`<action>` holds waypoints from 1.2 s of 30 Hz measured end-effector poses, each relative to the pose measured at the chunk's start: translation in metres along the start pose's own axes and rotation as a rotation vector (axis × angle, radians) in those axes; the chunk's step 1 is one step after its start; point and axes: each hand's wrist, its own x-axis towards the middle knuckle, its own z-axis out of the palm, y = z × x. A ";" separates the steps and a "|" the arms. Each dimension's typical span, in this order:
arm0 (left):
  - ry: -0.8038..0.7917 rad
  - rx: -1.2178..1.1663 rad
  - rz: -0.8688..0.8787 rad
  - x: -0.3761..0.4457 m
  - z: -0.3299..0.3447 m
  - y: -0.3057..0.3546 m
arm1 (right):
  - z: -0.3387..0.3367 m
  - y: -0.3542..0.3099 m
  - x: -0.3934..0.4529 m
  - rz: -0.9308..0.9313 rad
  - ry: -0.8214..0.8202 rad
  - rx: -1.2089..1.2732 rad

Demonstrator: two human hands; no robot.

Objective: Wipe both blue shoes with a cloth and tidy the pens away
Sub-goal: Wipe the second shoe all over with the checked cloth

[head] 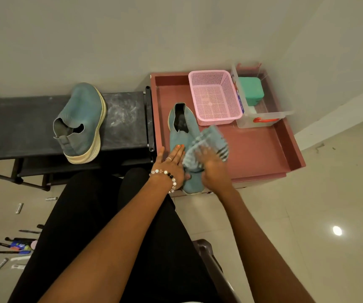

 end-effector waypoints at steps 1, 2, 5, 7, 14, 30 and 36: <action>-0.025 0.012 -0.011 0.001 0.002 0.000 | 0.015 0.007 0.000 -0.033 -0.090 -0.124; -0.040 0.022 -0.016 0.003 0.004 0.001 | 0.022 0.010 -0.001 -0.032 -0.147 -0.191; -0.035 0.076 -0.052 0.006 0.009 0.001 | 0.021 0.006 -0.016 -0.048 -0.264 -0.289; -0.020 0.092 -0.063 0.007 0.013 0.003 | 0.014 0.007 -0.035 -0.089 -0.266 -0.247; -0.033 0.048 -0.078 0.005 0.011 0.010 | 0.005 0.024 0.004 -0.120 -0.293 -0.328; -0.007 0.138 -0.107 0.003 0.014 0.012 | 0.017 0.014 -0.056 -0.149 -0.256 -0.240; -0.037 0.060 -0.113 0.002 0.008 0.014 | 0.004 0.018 0.005 -0.075 -0.239 -0.420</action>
